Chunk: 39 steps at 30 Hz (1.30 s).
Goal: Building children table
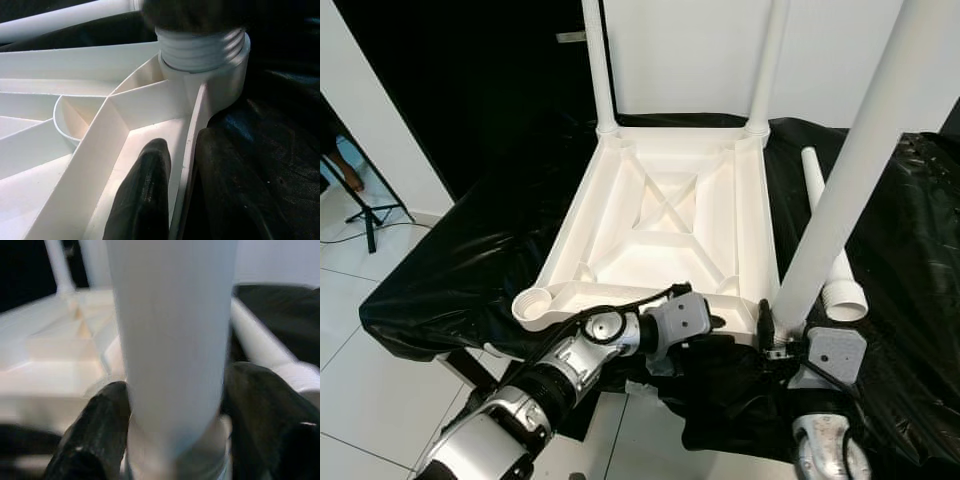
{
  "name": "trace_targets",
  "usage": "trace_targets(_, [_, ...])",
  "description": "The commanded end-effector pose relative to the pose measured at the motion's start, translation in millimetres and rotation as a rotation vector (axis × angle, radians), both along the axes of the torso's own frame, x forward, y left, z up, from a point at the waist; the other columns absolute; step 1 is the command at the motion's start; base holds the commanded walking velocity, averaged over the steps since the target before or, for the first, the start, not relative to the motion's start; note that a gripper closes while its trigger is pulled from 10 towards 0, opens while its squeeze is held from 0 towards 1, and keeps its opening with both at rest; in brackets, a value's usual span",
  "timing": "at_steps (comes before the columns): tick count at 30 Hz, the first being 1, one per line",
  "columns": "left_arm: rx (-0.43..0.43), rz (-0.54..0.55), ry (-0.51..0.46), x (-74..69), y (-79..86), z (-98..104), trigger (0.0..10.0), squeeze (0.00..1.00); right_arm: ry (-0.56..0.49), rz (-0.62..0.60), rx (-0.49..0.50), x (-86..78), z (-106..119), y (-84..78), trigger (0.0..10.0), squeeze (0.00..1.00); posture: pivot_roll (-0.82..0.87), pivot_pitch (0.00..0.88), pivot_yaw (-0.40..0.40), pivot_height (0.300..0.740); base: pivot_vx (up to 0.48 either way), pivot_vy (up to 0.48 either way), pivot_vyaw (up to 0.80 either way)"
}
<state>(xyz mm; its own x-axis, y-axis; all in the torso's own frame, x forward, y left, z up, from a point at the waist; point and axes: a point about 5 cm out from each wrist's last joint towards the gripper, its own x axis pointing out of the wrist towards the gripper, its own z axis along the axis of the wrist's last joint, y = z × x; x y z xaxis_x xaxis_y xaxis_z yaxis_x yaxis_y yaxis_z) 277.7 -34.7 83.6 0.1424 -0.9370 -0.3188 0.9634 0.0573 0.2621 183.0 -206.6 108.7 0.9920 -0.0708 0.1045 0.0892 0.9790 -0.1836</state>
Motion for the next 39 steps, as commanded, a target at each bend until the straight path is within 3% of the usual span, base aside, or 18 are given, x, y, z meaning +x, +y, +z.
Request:
trace_targets(1, [0.116,0.033,0.097,-8.1,16.1,-31,10.0,0.0,0.061,0.105,-0.06,-4.2,-10,6.7,10.0,0.0,0.04,0.0,0.033,0.74,0.0,0.0,0.0])
trace_targets(5, [0.114,0.034,0.098,-8.4,15.3,-31,10.0,0.0,0.053,0.157,-0.095,-3.8,-8,10.3,10.0,0.0,0.04,0.0,0.033,0.74,0.0,0.0,0.0])
trace_targets(12, [0.12,0.027,0.098,-8.6,15.3,-32,10.0,0.0,0.069,0.255,-0.158,-0.7,-5,-3.3,10.0,0.0,0.03,0.0,0.037,0.74,0.0,0.0,0.0])
trace_targets(20, [0.119,0.02,0.1,-10.8,13.3,-33,10.0,0.0,0.036,0.238,-0.218,9.1,4,-16.9,10.0,0.0,0.03,0.0,0.043,0.74,0.0,0.0,0.0])
trace_targets(27, [0.129,0.015,0.094,-9.5,15.4,-33,10.0,0.0,0.015,0.263,-0.215,14.9,8,-15.8,10.0,0.0,0.03,0.0,0.049,0.74,0.0,0.0,0.0])
trace_targets(28, [0.129,0.015,0.092,-8.8,15.3,-32,10.0,0.0,0.019,0.281,-0.214,13.9,7,-15.3,0.0,0.0,0.03,0.0,0.048,0.74,0.0,0.0,0.0])
trace_targets(36, [0.126,0.015,0.091,-9.0,14.1,-32,10.0,0.0,0.085,0.32,-0.154,2.7,-5,-14.1,0.0,0.0,0.03,0.0,0.038,0.74,0.0,0.0,0.0])
trace_targets(39, [0.123,0.022,0.092,-8.8,14.4,-32,10.0,0.0,0.108,0.236,-0.095,-3.8,-13,-14.2,0.0,0.0,0.04,0.0,0.029,0.74,0.0,0.0,0.0])
